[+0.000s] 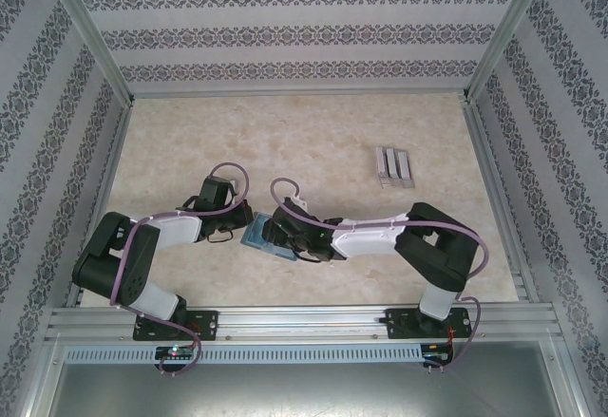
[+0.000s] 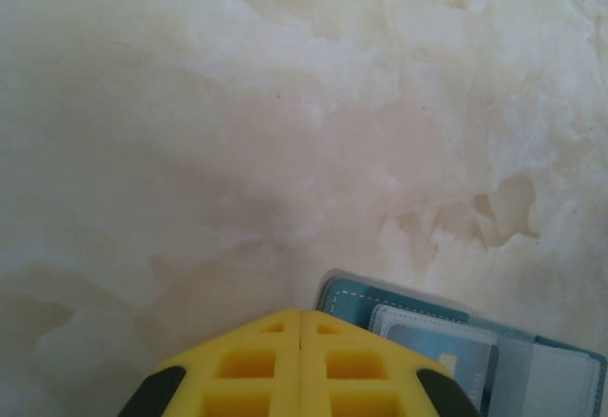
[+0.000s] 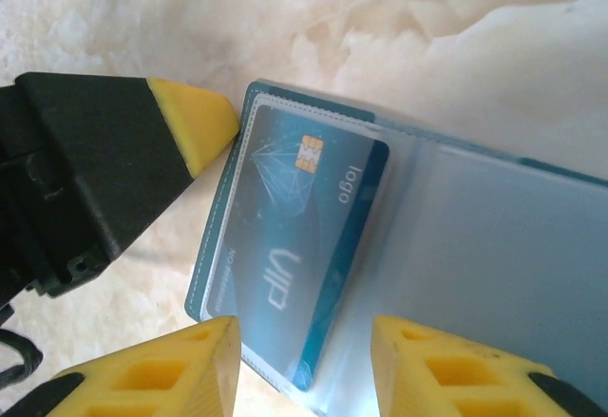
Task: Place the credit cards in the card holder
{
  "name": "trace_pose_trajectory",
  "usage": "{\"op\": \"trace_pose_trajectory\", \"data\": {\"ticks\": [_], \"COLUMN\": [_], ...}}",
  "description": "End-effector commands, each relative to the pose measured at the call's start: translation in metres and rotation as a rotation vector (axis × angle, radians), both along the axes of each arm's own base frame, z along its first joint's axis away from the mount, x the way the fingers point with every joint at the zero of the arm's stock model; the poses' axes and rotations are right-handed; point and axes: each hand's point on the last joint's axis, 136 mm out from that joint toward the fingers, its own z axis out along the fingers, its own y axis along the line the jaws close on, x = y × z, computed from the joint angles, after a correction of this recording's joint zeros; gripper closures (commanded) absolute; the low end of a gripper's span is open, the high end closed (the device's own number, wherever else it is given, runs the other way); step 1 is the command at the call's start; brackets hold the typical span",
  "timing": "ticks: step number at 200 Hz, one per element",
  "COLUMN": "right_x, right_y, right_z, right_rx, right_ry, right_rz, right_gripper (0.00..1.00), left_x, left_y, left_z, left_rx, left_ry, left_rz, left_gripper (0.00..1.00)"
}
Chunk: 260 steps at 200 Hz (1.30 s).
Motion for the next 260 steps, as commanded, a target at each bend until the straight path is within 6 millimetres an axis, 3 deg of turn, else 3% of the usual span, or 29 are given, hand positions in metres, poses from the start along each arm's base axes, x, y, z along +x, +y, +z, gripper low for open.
{"op": "trace_pose_trajectory", "data": {"ticks": [1, 45, 65, 92, 128, 159, 181, 205, 239, 260], "right_x": [-0.006, -0.016, -0.019, -0.017, -0.005, 0.019, 0.042, 0.060, 0.054, 0.040], "right_y": [-0.020, -0.042, -0.045, -0.047, -0.059, -0.079, -0.091, -0.092, -0.093, -0.096], "right_z": [-0.001, 0.001, -0.002, -0.012, -0.026, -0.028, -0.025, -0.012, 0.017, 0.014], "right_rx": [-0.083, -0.170, -0.240, -0.266, -0.320, -0.427, -0.491, -0.445, -0.424, -0.401], "right_ry": [-0.052, -0.068, -0.069, -0.061, -0.059, -0.123, -0.185, -0.190, -0.229, -0.198], "right_rz": [-0.007, -0.007, 0.013, 0.012, -0.014, -0.035, -0.028, -0.017, 0.068, 0.174], "right_gripper": [0.58, 0.56, 0.47, 0.46, 0.46, 0.50, 0.53, 0.54, 0.51, 0.48], "left_x": [-0.016, -0.016, -0.016, -0.016, -0.017, -0.017, -0.018, -0.018, -0.018, -0.018], "left_y": [0.015, 0.022, 0.023, 0.028, 0.028, 0.027, 0.030, 0.029, 0.028, 0.029], "left_z": [-0.014, -0.002, 0.004, 0.002, 0.002, 0.005, 0.004, 0.005, 0.004, 0.001], "left_rx": [0.073, 0.095, 0.102, 0.125, 0.128, 0.118, 0.133, 0.126, 0.126, 0.136], "left_ry": [0.054, 0.008, -0.009, -0.004, -0.002, -0.011, -0.010, -0.015, -0.012, -0.006], "left_rz": [0.041, 0.056, 0.057, 0.072, 0.071, 0.066, 0.074, 0.069, 0.066, 0.061], "left_gripper": [0.93, 0.74, 0.70, 0.67, 0.67, 0.67, 0.67, 0.66, 0.66, 0.66]}}
